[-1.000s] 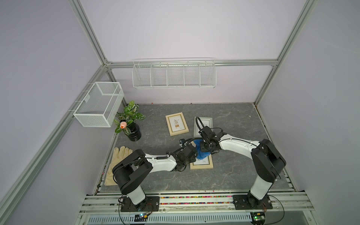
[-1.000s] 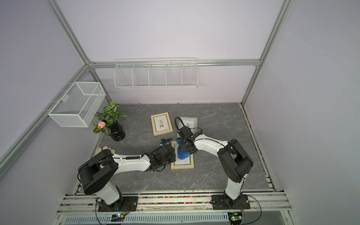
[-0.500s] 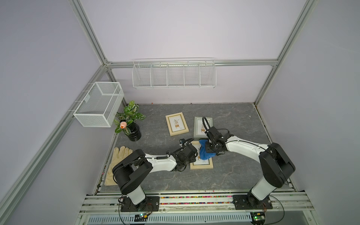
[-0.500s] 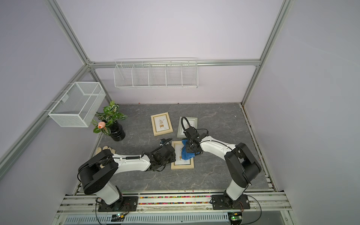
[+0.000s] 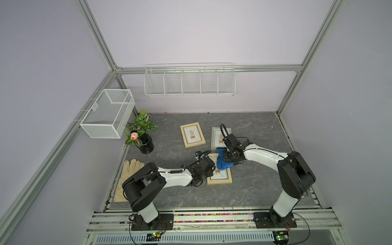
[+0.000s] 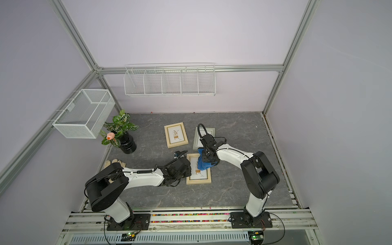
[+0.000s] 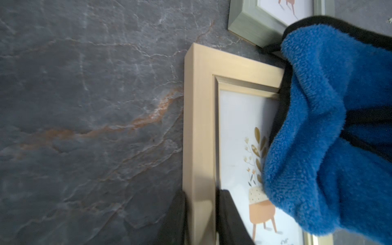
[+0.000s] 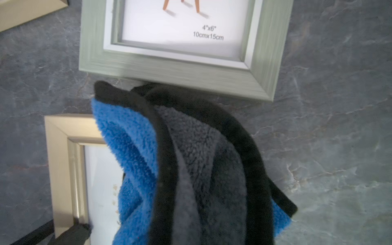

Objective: Wipe the picture frame with a cloth
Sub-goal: Wipe the dirt from the picture frame.

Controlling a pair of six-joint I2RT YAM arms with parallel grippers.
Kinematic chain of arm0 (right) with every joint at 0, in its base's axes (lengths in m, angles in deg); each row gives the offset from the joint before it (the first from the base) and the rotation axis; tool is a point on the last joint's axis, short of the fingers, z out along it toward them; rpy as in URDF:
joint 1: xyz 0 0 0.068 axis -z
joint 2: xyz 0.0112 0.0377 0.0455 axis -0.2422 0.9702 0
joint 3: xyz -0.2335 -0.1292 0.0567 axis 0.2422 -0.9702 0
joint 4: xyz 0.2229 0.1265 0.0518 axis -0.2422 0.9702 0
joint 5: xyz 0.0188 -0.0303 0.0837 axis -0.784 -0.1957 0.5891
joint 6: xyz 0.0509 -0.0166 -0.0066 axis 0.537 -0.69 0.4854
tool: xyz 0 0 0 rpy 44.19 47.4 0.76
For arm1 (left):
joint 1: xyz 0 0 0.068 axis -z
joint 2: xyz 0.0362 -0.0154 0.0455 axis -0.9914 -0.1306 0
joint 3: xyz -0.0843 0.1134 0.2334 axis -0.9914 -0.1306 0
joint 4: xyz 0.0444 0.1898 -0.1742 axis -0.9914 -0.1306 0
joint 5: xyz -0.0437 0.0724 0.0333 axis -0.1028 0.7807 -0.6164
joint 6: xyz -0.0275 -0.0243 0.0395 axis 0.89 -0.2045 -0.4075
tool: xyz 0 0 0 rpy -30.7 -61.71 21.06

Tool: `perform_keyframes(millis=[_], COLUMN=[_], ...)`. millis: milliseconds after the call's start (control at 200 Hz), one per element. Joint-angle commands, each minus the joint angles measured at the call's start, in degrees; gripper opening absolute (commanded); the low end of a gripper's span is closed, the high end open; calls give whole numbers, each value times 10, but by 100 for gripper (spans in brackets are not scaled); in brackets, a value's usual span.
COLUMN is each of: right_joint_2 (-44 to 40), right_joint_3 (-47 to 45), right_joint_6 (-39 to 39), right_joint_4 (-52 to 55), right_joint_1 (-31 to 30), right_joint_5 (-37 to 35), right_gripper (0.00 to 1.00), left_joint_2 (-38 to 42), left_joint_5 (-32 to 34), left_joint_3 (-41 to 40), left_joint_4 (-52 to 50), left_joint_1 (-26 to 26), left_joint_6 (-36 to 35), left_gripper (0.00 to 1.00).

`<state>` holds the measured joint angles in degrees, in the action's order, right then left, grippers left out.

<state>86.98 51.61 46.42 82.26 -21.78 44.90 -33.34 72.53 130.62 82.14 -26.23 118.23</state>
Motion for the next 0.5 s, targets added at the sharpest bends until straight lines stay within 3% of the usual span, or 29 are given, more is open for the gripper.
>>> perform_keyframes(millis=[0, 110, 215, 495], right_joint_2=[-29, -85, -107, -8], right_joint_3=[-68, -150, -174, -8], right_joint_6=[4, 37, 50, -3], right_joint_4=[51, 56, 47, 56], right_joint_1=[-21, -44, -49, -21], right_joint_5=[-6, -5, -10, -30], right_gripper=[7, 7, 7, 7], left_joint_2=[-24, -30, -32, -31], left_joint_5=[10, 9, 9, 4], left_joint_3=[-18, -14, -8, -8], left_joint_4=[-100, -100, -104, -107], left_joint_1=[-5, -5, -5, -5], left_joint_6=[14, 12, 9, 8], left_gripper=[13, 13, 13, 13])
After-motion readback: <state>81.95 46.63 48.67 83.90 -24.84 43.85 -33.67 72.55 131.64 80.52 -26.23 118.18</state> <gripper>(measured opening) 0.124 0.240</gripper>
